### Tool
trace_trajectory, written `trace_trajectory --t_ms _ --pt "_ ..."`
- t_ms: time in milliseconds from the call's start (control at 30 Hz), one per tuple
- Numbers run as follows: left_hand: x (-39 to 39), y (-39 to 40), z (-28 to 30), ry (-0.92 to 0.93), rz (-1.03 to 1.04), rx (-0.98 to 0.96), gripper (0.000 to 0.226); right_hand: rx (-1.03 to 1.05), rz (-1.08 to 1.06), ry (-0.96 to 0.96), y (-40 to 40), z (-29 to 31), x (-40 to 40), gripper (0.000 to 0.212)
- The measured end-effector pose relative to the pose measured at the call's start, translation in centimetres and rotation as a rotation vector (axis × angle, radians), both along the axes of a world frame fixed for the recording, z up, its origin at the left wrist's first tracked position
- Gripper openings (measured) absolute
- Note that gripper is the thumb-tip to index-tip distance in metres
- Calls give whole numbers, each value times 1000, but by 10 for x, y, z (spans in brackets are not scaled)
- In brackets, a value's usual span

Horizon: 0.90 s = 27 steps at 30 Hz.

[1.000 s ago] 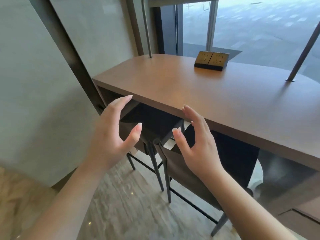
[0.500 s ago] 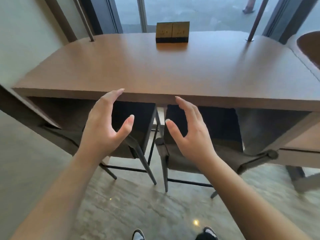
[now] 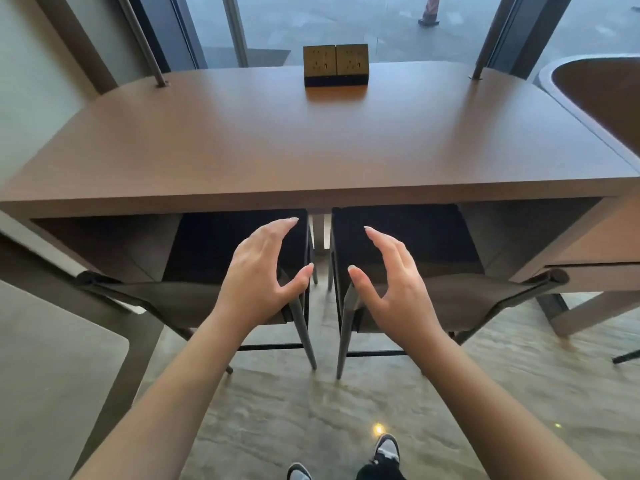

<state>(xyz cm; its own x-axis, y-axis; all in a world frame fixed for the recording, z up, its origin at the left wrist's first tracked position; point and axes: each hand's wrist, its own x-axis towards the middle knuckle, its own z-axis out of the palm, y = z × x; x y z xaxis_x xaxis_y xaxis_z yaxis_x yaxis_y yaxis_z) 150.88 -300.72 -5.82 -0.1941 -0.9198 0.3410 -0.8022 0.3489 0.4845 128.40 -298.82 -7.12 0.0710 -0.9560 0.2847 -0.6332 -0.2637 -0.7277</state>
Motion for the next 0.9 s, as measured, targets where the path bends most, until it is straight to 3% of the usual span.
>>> trace_trajectory --t_ms 333,567,700,900 --pt "18 -24 -23 -44 17 16 73 1 46 55 -22 -13 8 61" --pt "40 -38 -78 -434 4 304 74 162 96 500 -29 -61 3 61" --pt "47 -41 -100 -445 1 327 64 157 70 683 -34 -85 1 55" --pt "50 -54 -105 -488 -8 279 40 82 20 733 -38 -93 -2 51"
